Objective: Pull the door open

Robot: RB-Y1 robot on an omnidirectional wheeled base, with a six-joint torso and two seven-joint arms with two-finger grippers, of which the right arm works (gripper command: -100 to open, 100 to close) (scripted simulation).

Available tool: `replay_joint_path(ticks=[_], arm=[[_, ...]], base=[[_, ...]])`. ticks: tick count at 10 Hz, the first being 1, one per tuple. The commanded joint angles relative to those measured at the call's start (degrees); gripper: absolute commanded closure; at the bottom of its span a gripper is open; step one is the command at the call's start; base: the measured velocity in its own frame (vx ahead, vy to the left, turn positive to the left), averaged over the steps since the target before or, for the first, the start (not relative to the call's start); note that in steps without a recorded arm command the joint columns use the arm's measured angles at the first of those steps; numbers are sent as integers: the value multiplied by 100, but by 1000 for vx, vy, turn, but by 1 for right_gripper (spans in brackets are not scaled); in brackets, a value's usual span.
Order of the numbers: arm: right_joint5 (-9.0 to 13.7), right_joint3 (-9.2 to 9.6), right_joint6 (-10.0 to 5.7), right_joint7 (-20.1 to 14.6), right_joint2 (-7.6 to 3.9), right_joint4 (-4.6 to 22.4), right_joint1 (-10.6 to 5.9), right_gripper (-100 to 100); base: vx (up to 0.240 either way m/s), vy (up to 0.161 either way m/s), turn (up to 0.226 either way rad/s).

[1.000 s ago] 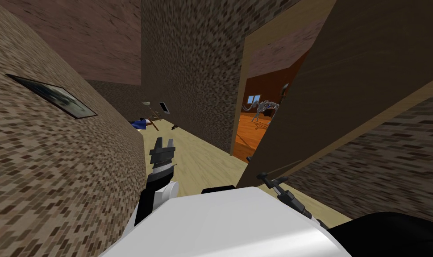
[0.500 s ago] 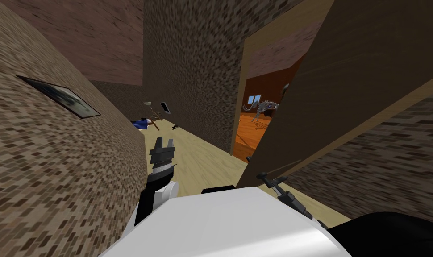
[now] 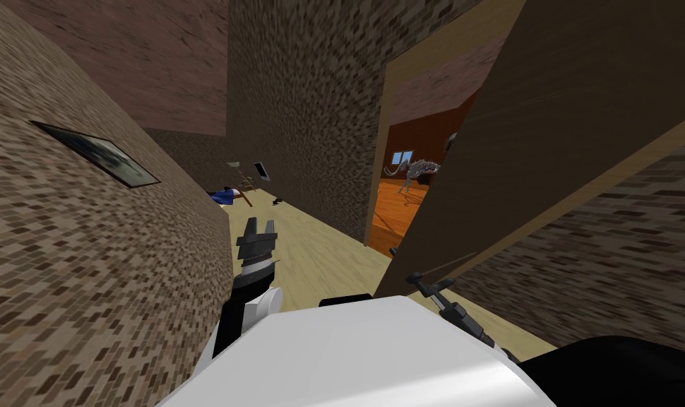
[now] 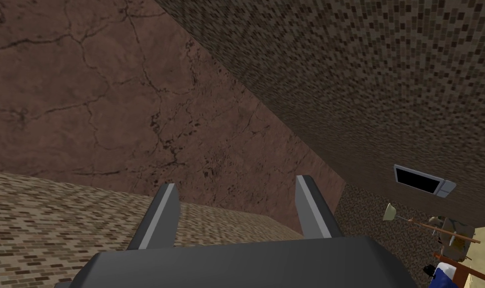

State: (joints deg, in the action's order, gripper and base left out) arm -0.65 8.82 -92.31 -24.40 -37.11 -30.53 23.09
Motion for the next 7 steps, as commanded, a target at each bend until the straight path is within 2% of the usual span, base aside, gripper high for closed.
replay_joint_path(ticks=[1,2,3,4,6,7], arm=[[-52,66,-35,18,56,3,81,100],[-52,66,-35,18,56,3,81,100],[10,-1,46,-1,1,-15,38,100],[15,0,53,1,4,1,55,100],[31,3,59,9,15,47,109,100],[46,6,44,22,30,98,167,100]], base=[[23,11,-30],[-13,-3,5],[154,26,67],[232,31,53],[164,46,109],[156,44,205]])
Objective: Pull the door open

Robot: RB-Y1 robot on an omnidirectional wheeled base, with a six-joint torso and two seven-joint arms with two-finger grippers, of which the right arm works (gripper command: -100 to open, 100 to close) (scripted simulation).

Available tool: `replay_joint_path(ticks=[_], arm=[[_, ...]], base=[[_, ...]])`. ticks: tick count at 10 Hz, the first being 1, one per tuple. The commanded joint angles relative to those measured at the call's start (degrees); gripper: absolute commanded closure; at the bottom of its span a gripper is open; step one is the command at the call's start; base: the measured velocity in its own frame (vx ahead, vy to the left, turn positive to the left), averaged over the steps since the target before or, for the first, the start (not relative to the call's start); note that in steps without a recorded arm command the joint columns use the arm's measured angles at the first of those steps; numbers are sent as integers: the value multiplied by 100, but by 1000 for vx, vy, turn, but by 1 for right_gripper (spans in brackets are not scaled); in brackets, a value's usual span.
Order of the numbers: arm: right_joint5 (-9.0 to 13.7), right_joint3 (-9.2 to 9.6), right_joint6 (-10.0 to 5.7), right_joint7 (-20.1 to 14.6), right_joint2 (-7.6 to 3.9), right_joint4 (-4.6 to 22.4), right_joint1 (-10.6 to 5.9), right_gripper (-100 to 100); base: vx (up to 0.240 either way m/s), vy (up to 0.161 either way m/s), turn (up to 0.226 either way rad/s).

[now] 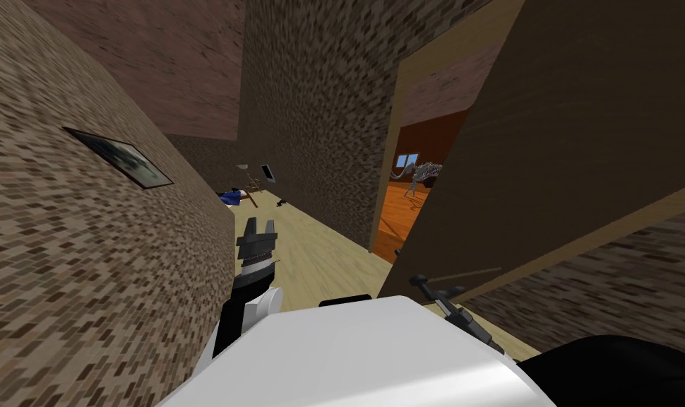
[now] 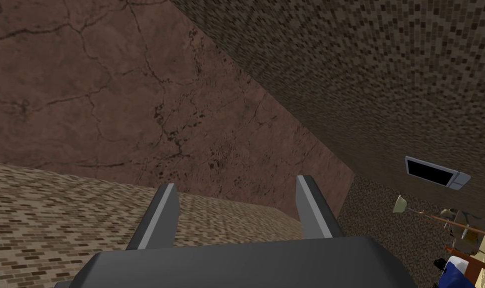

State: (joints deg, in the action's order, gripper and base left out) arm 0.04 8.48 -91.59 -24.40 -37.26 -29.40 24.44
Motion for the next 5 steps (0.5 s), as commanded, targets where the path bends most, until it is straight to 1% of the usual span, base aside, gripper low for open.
replay_joint_path(ticks=[1,2,3,4,5], arm=[[-6,42,-77,52,77,58,104,100],[-6,42,-77,52,77,58,104,100],[-6,42,-77,52,77,58,104,100],[12,40,-215,119,152,181,198,100],[15,39,-255,135,171,207,214,100]], base=[[107,27,202],[49,12,95],[6,1,2],[-77,-46,197],[-130,-69,160]])
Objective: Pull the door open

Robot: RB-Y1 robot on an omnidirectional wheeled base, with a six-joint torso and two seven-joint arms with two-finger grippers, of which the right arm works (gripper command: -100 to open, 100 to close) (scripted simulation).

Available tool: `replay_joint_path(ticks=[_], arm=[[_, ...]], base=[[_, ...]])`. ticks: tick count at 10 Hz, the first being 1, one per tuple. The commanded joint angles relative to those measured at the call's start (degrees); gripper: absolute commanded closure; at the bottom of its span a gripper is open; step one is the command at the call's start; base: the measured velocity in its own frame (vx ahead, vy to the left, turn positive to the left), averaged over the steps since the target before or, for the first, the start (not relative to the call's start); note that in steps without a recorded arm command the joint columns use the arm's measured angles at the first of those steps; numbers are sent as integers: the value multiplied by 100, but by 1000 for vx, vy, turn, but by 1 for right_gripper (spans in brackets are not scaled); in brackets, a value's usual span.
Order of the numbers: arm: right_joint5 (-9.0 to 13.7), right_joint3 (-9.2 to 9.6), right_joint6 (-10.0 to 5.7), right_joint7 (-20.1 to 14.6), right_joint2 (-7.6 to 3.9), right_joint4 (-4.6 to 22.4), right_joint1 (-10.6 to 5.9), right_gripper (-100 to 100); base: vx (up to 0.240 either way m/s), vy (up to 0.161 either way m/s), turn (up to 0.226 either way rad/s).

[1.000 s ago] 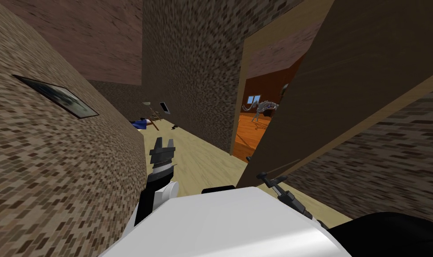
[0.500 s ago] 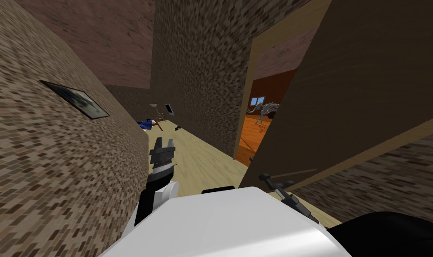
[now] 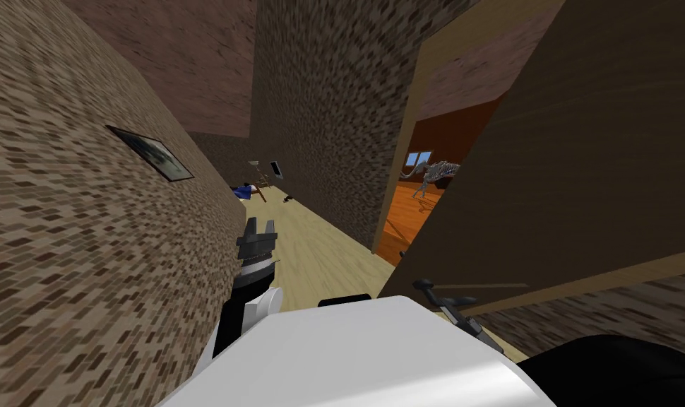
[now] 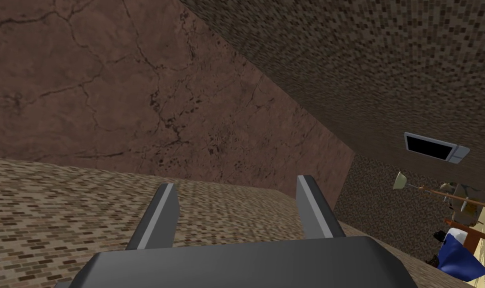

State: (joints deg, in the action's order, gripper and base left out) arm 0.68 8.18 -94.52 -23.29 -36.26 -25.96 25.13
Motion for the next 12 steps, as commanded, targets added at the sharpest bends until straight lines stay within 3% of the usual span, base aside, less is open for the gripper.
replay_joint_path(ticks=[1,6,12], arm=[[-47,68,-5,40,89,-112,161,100],[-40,60,-303,125,181,4,230,100],[-40,58,-440,151,209,37,251,100]], base=[[-127,-55,33],[-166,-65,22],[-111,-11,28]])
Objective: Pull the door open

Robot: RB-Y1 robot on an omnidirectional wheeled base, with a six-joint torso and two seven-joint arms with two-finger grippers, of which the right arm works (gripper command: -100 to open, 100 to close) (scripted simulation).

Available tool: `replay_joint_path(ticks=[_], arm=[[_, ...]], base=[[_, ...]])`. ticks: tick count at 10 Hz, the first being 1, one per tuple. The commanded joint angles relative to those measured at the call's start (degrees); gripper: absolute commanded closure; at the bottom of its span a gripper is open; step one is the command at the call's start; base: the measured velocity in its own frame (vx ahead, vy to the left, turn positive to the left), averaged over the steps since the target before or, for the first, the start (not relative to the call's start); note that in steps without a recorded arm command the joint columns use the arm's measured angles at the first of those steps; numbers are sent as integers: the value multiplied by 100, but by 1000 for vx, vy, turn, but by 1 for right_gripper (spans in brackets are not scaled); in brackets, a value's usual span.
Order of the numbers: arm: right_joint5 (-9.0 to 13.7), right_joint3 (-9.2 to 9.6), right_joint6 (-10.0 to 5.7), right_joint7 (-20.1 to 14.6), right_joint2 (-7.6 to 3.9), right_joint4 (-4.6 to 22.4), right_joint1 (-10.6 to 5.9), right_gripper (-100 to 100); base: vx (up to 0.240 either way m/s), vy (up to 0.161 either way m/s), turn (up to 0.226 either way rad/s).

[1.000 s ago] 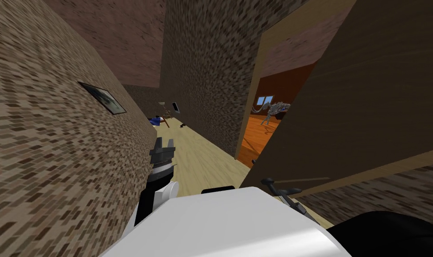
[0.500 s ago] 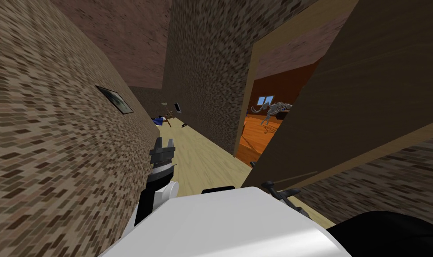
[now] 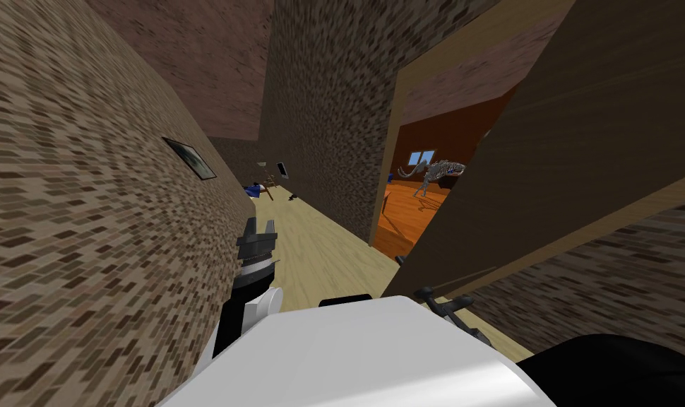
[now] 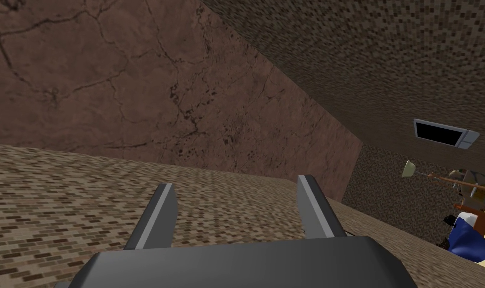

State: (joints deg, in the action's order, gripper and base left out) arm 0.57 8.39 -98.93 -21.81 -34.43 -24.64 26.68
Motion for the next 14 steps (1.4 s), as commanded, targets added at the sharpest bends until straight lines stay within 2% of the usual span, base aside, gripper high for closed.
replay_joint_path(ticks=[1,8,9,12,14], arm=[[-29,37,2,4,26,-95,96,100],[-29,37,2,4,26,-95,96,100],[25,-17,189,-22,-16,-160,103,100],[50,-24,384,-54,-11,-158,152,100],[64,-28,469,-71,-9,-159,179,100]], base=[[-44,0,-12],[5,2,-7],[133,-17,93],[202,10,54],[69,9,42]])
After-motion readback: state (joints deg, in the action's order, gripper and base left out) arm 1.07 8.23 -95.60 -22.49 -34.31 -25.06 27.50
